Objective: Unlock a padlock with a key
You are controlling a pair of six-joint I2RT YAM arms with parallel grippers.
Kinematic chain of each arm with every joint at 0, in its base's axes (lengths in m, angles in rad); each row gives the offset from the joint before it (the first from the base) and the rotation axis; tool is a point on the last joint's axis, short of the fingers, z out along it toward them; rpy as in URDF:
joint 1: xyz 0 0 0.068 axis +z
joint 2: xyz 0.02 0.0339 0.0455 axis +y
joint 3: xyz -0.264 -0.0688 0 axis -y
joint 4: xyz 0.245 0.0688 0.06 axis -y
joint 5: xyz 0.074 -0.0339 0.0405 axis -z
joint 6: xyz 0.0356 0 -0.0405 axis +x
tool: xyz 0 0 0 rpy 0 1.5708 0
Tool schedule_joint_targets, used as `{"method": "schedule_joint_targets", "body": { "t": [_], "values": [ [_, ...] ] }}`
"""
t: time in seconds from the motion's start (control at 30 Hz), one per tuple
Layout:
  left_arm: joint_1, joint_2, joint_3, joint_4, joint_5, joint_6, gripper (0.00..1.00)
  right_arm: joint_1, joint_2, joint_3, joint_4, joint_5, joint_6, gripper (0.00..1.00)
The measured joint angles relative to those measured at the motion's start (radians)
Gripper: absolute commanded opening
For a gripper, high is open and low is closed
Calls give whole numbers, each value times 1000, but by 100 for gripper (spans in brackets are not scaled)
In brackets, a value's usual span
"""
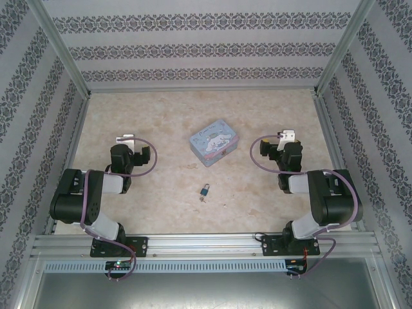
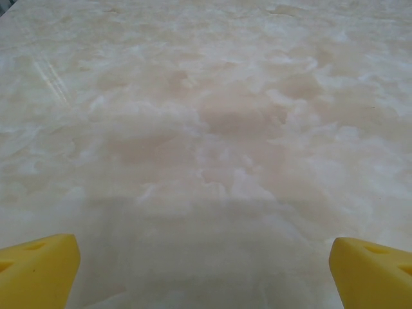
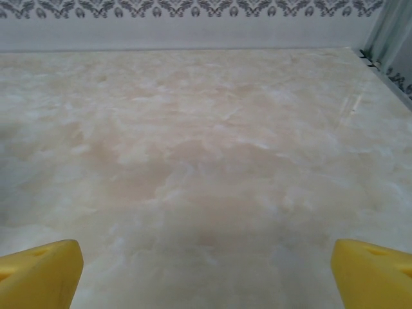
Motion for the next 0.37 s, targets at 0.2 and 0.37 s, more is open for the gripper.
{"method": "schedule_joint_targets", "body": {
  "t": [0.2,0.37],
  "values": [
    [0,0,0,0,0,0,100,6,0,0,0,7,-7,98],
    [0,0,0,0,0,0,100,-2,0,0,-7,-3,-6,98]
  ]
}}
